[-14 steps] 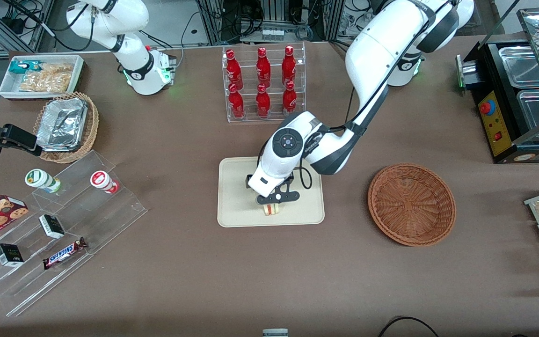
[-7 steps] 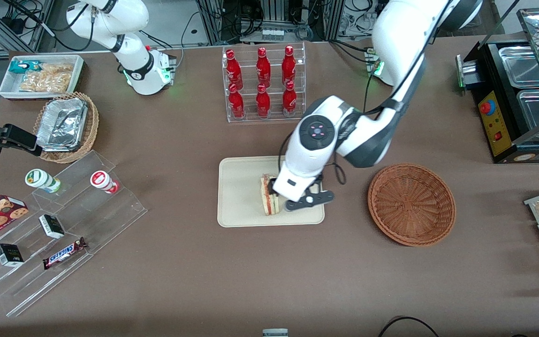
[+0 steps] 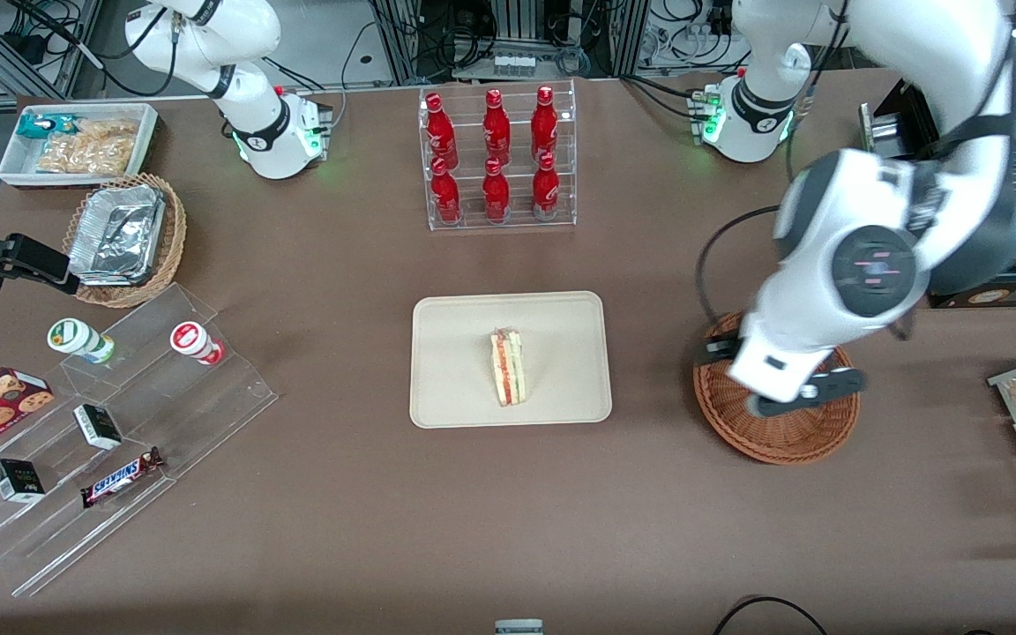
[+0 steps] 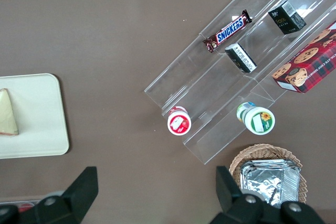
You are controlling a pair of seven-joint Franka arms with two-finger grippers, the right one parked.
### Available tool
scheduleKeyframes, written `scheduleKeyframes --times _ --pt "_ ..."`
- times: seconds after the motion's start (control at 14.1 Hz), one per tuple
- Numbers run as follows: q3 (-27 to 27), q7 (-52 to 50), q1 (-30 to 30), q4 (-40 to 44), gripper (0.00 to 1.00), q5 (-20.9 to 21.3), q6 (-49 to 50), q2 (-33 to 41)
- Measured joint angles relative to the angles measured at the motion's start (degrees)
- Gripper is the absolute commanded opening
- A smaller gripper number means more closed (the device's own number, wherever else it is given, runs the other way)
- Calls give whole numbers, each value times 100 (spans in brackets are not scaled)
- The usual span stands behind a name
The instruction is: Place sandwich from basket to tray
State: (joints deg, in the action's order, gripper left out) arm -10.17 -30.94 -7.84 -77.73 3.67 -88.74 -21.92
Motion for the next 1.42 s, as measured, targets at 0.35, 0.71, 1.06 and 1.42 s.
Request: scheduleKeyframes --times 0.35,0.71,1.06,1.42 --pt "18 791 714 -22 100 4 817 449" --pt "36 1619 1199 -492 100 -15 1129 1161" --pt "275 1785 1180 -1122 100 -91 1130 1928" --pt "326 1813 1131 -1207 100 -102 1095 1953"
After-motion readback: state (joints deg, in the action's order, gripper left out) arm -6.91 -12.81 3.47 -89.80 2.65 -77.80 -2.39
